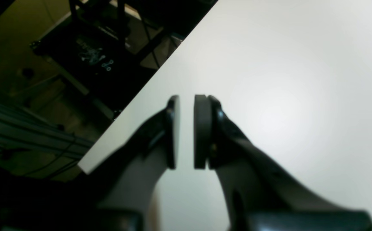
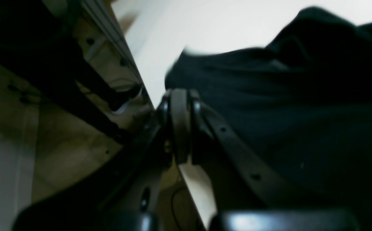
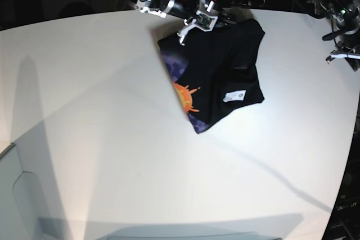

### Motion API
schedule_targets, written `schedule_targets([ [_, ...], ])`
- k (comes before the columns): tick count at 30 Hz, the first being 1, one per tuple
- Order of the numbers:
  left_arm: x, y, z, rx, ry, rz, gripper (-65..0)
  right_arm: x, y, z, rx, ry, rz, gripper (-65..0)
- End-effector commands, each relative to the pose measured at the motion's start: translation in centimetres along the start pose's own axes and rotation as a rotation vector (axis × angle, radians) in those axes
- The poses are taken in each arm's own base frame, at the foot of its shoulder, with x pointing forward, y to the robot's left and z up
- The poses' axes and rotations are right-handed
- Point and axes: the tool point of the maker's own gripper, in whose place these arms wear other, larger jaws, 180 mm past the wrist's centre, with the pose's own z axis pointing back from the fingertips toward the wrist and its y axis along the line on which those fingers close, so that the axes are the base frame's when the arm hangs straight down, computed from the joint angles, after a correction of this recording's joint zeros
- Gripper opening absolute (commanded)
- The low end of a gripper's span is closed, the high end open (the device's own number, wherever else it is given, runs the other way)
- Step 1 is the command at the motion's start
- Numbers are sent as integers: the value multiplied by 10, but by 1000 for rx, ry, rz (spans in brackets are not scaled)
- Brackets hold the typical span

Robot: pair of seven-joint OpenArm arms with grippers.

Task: Fold the T-shirt properly
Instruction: 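Flip the shirt over with the right gripper, releasing the left gripper, then move the left gripper down and grasp the shirt's side edge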

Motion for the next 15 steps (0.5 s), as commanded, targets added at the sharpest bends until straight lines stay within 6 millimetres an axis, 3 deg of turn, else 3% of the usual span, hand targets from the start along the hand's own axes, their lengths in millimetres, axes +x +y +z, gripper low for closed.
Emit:
schedule_targets([
  [1, 18, 3, 3, 5, -57, -14, -568, 12, 7, 2, 15, -54, -13, -617],
  [6, 23, -1, 6, -5, -72, -22, -544, 19, -4, 10, -16, -67, 6, -584],
  [8, 27, -13, 11, -55, -91, -45, -486, 21, -16, 14, -56, -73, 1, -565],
  [11, 33, -41, 27, -155, -114, -55, -346, 28, -36, 19, -119, -93, -2, -515],
  [15, 19, -84, 43, -322, -57, -74, -238, 30, -61, 27, -198, -103, -15, -459],
])
